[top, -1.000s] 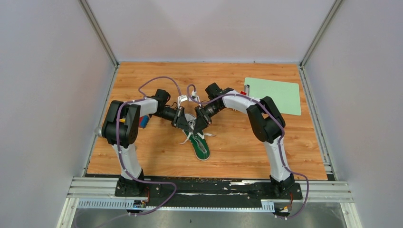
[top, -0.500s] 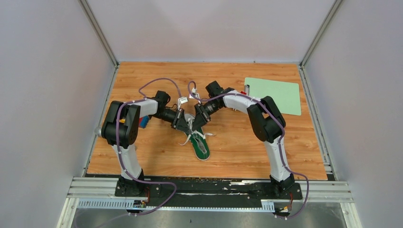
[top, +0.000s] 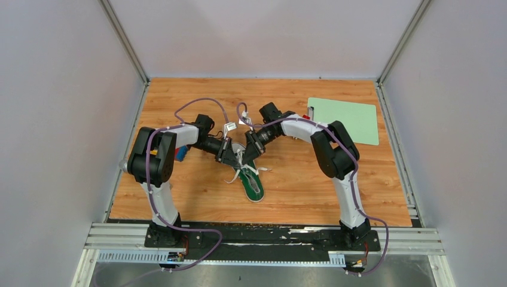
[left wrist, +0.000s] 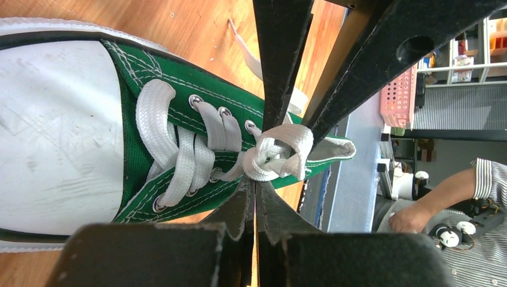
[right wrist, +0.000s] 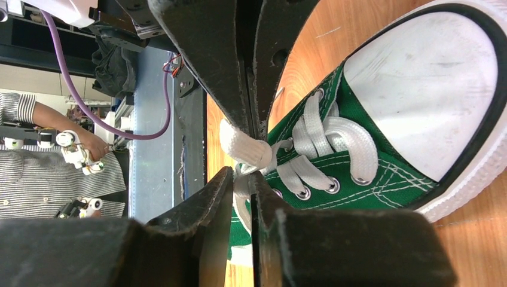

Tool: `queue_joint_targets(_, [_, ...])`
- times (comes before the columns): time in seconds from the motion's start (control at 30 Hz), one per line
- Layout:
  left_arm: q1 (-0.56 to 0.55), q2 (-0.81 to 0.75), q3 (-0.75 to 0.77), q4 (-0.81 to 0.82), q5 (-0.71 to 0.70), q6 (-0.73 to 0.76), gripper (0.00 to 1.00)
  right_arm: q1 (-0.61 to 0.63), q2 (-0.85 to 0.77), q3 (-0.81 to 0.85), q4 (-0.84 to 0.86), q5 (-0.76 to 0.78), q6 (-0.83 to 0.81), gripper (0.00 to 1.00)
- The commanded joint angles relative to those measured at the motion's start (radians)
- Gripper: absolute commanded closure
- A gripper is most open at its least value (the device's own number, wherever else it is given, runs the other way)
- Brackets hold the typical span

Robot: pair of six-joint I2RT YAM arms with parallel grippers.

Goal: Tie the shoes
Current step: Cross the shoelace with the shoelace.

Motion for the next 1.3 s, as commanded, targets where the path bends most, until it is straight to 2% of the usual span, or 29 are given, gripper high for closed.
queue_joint_targets(0.0, [-0.002, -0.048, 0.002, -0.019, 0.006, 0.042, 1.00, -0.010, 0.008, -0.002, 0.034, -0.011, 0.021, 0.81])
queue_joint_targets(0.37, [-0.010, -0.049, 0.008, -0.042, 0.020, 0.069, 1.00, -0.014, 0.010, -0.006, 0.048, -0.013, 0.037, 0.87])
queue_joint_targets(0.5, [-0.010, -0.043, 0.014, -0.039, 0.018, 0.060, 1.00, -0.012, 0.000, -0.018, 0.047, -0.020, 0.017, 0.84])
queue_joint_targets(0.63, [-0.009, -0.043, 0.015, -0.037, 0.008, 0.055, 0.90, -0.011, -0.005, -0.026, 0.045, -0.027, 0.009, 0.80])
queue_joint_targets(0.67, [-0.009, -0.043, 0.015, -0.036, 0.005, 0.054, 0.83, -0.011, -0.005, -0.028, 0.044, -0.026, 0.007, 0.80])
queue_joint_targets(0.73, [-0.010, -0.046, 0.017, -0.033, 0.003, 0.047, 0.72, -0.009, -0.008, -0.031, 0.043, -0.022, 0.004, 0.83])
queue_joint_targets(0.8, [-0.010, -0.045, 0.020, -0.031, 0.013, 0.042, 0.66, -0.009, -0.008, -0.028, 0.044, -0.019, 0.003, 0.87])
queue_joint_targets(0.97, [-0.014, -0.041, 0.036, -0.045, 0.041, 0.053, 0.59, -0.009, -0.005, -0.023, 0.043, -0.015, 0.002, 0.94])
queue_joint_targets(1.27, [-0.016, -0.033, 0.038, -0.020, 0.055, -0.008, 0.48, -0.004, -0.010, -0.026, 0.043, -0.003, -0.001, 0.95])
